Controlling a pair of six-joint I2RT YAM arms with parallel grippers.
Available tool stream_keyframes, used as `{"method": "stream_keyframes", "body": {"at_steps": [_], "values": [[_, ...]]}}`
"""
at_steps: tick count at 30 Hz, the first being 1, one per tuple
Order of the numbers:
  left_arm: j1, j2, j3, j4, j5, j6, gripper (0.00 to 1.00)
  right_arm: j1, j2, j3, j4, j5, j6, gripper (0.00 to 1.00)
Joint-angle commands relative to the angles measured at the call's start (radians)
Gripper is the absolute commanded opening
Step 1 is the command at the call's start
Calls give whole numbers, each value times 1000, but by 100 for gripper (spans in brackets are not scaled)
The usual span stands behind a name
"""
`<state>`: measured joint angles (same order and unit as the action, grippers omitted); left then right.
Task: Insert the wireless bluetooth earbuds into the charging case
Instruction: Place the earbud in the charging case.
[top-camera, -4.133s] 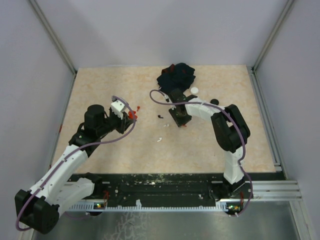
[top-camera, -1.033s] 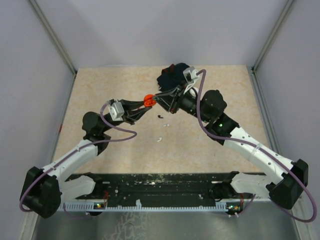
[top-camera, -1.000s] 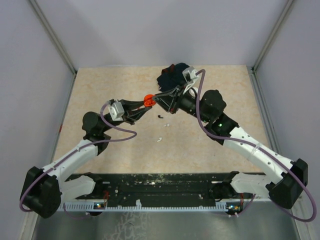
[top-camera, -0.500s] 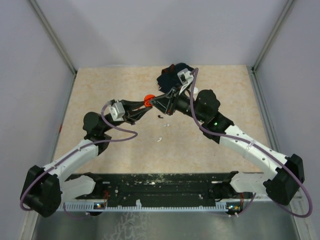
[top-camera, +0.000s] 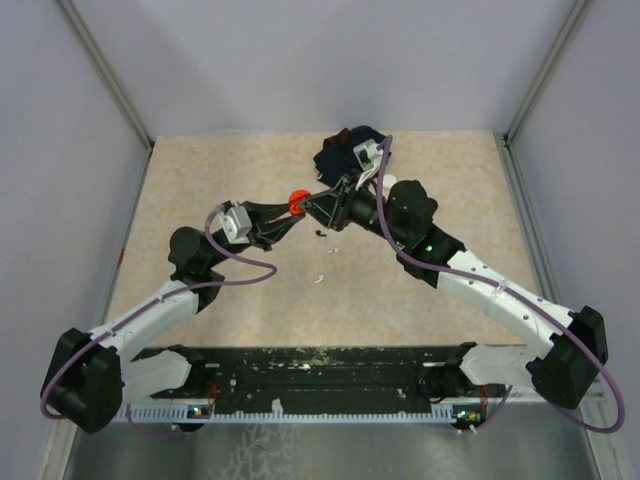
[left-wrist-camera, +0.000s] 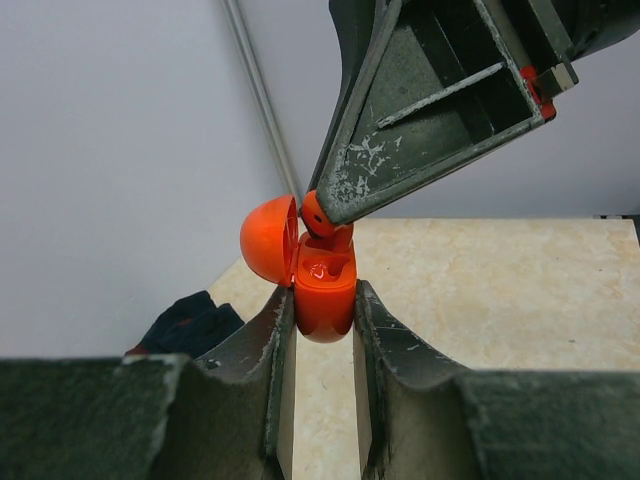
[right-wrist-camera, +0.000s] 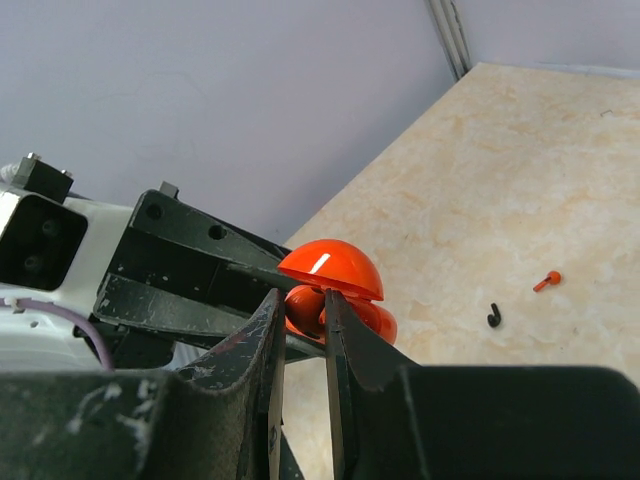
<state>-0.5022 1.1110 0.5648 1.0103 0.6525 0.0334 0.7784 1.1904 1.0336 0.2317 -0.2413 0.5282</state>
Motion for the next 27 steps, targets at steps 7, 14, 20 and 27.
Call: {"method": "stream_keyframes", "body": {"at_steps": [7,14,20,27], "values": [[-75,-39,-30,81,-174,65,1,28,15,35,-61,130,-14,25],[-114,-43,-53,94,-274,101,0,32,11,36,-70,165,-25,36],[-130,-40,-59,79,-300,99,0,33,8,44,-81,178,-36,43],[-131,-57,-61,-2,-327,82,0,32,-8,63,-138,233,-72,44]]}}
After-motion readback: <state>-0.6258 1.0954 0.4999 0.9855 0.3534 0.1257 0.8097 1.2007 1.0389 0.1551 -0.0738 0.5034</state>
